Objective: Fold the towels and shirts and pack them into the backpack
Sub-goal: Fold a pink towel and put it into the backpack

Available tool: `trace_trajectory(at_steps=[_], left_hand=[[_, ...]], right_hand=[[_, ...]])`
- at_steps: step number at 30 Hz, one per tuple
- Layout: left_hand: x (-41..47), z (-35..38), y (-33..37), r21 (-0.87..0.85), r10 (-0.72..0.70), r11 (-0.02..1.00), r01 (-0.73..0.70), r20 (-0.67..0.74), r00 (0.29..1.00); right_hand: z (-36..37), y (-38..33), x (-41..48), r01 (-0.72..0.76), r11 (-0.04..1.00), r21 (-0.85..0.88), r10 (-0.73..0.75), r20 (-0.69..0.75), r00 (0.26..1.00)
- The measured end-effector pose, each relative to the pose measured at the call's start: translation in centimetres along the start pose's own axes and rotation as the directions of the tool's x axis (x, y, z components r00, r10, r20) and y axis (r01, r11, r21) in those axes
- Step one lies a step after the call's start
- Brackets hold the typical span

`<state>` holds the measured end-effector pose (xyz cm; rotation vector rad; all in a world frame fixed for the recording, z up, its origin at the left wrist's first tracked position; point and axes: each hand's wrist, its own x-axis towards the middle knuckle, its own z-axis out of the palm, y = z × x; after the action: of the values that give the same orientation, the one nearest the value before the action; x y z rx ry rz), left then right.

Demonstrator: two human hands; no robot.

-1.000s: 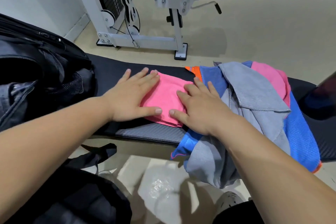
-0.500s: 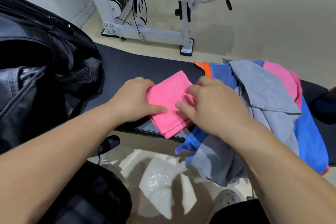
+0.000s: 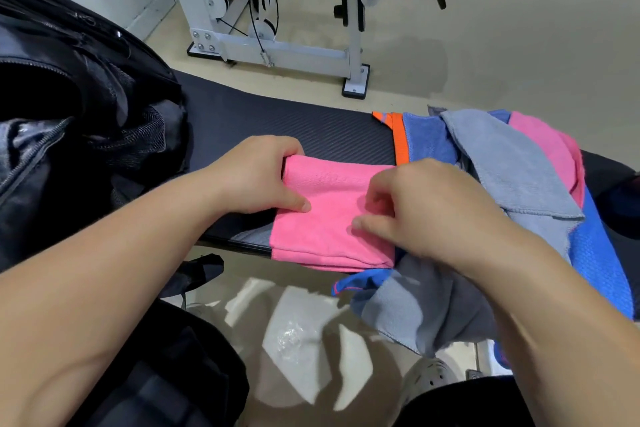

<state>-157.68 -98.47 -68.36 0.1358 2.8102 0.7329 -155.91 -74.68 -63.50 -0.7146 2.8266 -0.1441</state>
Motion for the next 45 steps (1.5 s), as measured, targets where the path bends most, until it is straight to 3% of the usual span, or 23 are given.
trace_trajectory(at_steps=[3,8,12,16,18,20,23,30,32,36,45], left_hand=[[0.2,0.0,0.4,0.046,0.073,0.996,-0.074,0.027,0.997],[0.5,0.2,2.0,0.150,0.077,0.984,-0.093,0.105,0.991],[0.3,0.5,3.3,0.354,0.078,0.931,-0.090,0.047,0.996],[-0.2,0.8,3.7,0.480,0.219,0.859,-0.180,-0.025,0.975],[-0.1,0.9,3.3,0.501,0.311,0.832,-0.239,-0.064,0.948],[0.4,1.0,2.7,0.498,0.375,0.828,-0.256,-0.152,0.915],[1.2,1.2,1.9,0.510,0.388,0.831,-0.222,-0.245,0.889],[0.9,2.2,1.2,0.393,0.254,0.914,-0.103,-0.355,0.900],[0.5,2.1,0.8,0.352,0.249,0.927,-0.127,-0.326,0.912],[-0.8,1.6,0.1,0.224,0.360,0.919,-0.325,-0.134,0.923],[-4.5,2.8,-1.5,0.420,0.326,0.825,-0.378,0.191,0.926]], right_hand=[[1.1,1.1,1.7,-0.026,0.996,0.083,0.034,-0.099,0.995],[2.4,2.3,4.2,-0.020,0.992,0.126,0.011,0.070,0.998],[1.8,1.9,4.4,0.006,0.999,0.043,-0.011,0.104,0.994],[1.7,1.7,4.0,0.075,0.997,0.010,-0.076,0.110,0.991],[2.2,1.6,4.2,0.081,0.997,-0.005,-0.081,0.037,0.996],[3.1,1.4,4.7,0.058,0.998,-0.029,-0.062,-0.139,0.988],[4.2,1.4,5.7,-0.010,1.000,-0.018,0.003,-0.334,0.943],[2.8,1.1,4.3,0.087,0.977,0.197,-0.029,-0.281,0.959],[2.4,1.0,3.0,0.132,0.970,0.205,-0.079,-0.246,0.966],[3.2,1.4,0.6,0.184,0.963,0.198,-0.150,-0.173,0.973],[5.0,2.0,-1.3,0.264,0.948,0.178,-0.235,-0.170,0.957]])
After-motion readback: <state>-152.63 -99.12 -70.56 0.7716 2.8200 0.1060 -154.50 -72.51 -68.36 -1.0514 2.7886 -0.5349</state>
